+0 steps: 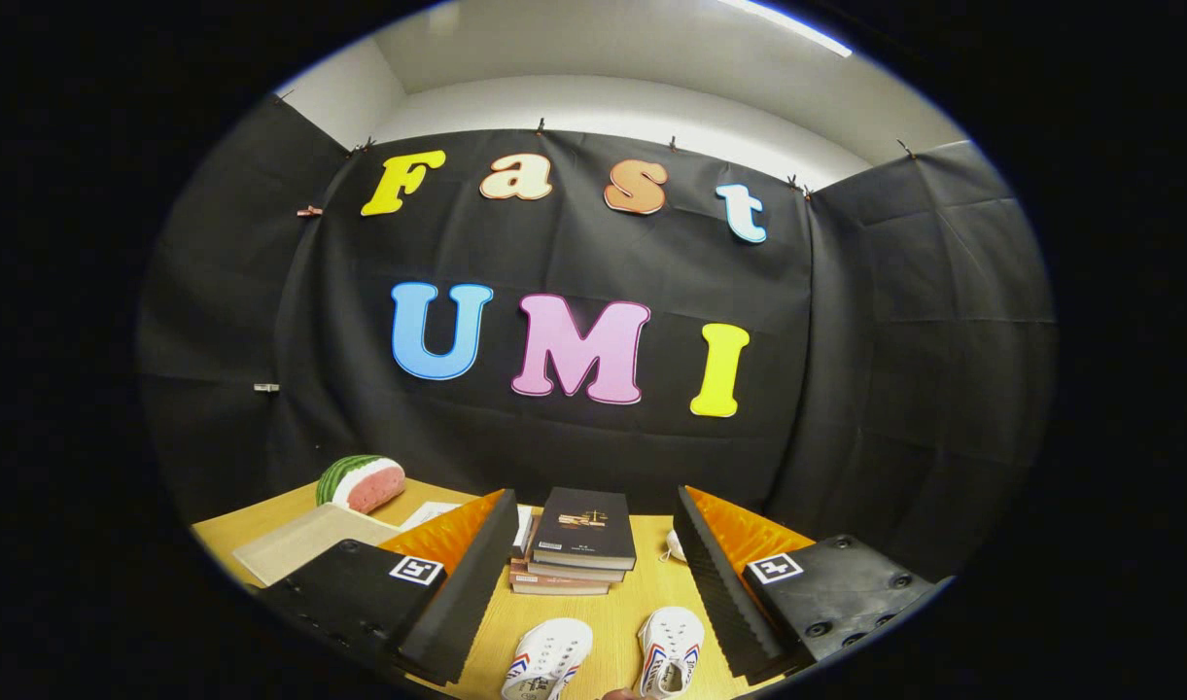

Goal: Open the storage box then place both shoes into the box .Put the left shoe in first, then the right shoe, with the right side of both shoes facing outward in a uniform manner.

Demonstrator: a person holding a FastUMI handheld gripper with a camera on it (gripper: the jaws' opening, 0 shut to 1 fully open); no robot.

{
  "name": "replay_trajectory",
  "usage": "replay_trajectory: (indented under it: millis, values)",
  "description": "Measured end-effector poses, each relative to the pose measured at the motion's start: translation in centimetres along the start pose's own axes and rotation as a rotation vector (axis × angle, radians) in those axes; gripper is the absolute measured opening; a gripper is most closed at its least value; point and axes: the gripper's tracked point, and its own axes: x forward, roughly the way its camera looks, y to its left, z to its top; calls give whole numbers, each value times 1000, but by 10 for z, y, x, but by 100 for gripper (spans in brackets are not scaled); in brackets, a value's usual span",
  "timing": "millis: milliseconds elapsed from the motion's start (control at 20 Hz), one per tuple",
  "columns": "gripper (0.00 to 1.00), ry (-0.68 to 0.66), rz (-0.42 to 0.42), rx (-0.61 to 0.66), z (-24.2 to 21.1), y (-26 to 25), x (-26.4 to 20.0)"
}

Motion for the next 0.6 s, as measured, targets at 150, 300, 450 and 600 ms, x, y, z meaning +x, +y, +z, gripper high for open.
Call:
replay_trajectory:
  millis: [150, 300, 450, 600]
  values:
    - [97, 3, -9, -2, 2, 1, 3]
    - [97, 9, -13, 6, 3, 3, 3]
    - [97, 11, -7, 5, 3, 7, 5]
    - [97, 19, 7, 9, 0, 11, 7]
